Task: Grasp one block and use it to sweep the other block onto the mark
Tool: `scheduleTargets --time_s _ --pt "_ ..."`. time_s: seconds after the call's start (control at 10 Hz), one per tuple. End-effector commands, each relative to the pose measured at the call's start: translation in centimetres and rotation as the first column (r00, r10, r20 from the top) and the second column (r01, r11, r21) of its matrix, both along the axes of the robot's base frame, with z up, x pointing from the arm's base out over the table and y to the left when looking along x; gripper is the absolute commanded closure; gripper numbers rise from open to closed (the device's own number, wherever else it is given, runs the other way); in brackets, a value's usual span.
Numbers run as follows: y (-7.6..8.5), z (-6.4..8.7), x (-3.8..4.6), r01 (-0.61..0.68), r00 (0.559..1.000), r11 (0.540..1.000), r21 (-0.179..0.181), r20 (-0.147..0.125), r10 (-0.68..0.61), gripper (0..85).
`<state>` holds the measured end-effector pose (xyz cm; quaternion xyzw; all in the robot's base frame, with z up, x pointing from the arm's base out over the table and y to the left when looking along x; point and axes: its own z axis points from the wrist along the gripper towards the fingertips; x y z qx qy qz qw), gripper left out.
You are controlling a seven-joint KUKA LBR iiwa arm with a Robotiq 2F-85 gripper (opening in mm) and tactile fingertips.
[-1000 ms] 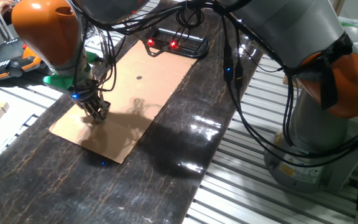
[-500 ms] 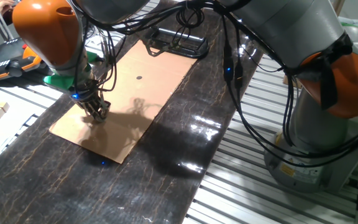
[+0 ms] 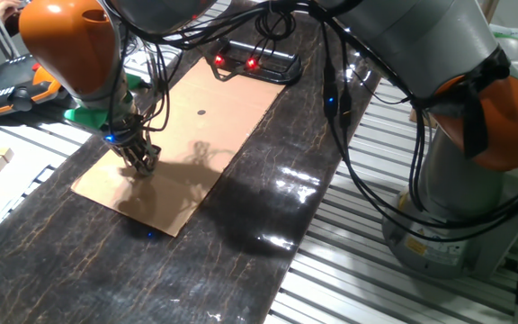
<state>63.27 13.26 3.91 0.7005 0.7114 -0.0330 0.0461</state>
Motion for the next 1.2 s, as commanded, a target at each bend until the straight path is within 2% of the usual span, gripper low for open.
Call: scheduleTargets --time_s 0.0,1.1 --pt "-0.09 -0.01 -0.01 0.000 1.000 1.000 0.000 0.000 0.000 84.3" --pt "-0.83 0.00 -0.14 -0.009 1.000 1.000 -0.010 -0.001 0.009 84.3"
